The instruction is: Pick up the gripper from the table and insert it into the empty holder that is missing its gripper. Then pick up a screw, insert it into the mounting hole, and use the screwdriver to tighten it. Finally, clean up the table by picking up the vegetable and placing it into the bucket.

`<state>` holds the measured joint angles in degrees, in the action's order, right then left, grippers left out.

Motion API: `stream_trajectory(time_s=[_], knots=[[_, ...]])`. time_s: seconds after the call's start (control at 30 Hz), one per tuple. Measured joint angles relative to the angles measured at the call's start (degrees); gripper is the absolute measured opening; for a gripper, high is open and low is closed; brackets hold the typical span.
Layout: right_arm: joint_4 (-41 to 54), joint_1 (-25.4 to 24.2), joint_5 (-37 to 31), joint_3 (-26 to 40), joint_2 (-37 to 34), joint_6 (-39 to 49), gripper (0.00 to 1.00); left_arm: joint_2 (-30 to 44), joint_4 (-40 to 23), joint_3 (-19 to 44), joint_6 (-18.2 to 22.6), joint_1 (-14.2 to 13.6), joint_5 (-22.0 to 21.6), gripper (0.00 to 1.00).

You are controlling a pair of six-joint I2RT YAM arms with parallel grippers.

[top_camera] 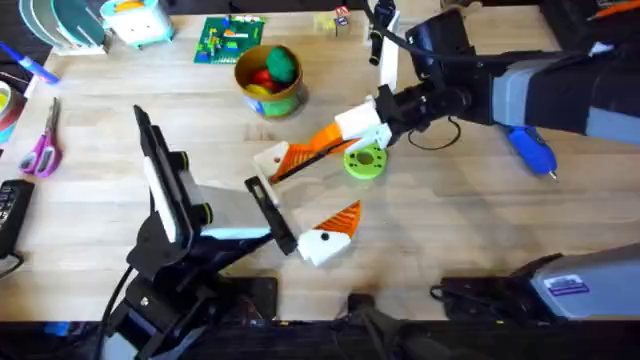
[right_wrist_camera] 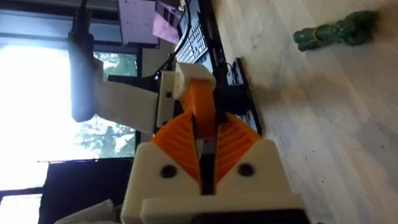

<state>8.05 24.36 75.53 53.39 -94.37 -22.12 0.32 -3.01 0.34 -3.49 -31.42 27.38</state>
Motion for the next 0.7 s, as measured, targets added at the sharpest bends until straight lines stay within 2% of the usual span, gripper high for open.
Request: stream_trajectory(time_s=[0.03, 0.1, 0.7], knots=[[0.1, 0.0, 0.0, 0.0, 0.0, -0.1, 0.058, 0.0, 0.0, 0.0, 0.0, 0.0, 0.0, 0.993], [0.1, 0.0, -0.1, 0.0, 0.0, -0.1, 0.014, 0.0, 0.0, 0.0, 0.0, 0.0, 0.0, 0.993], [-3.7, 0.8, -1.9, 0.0, 0.0, -3.4, 0.011, 0.0, 0.0, 0.0, 0.0, 0.1, -1.3, 0.993]])
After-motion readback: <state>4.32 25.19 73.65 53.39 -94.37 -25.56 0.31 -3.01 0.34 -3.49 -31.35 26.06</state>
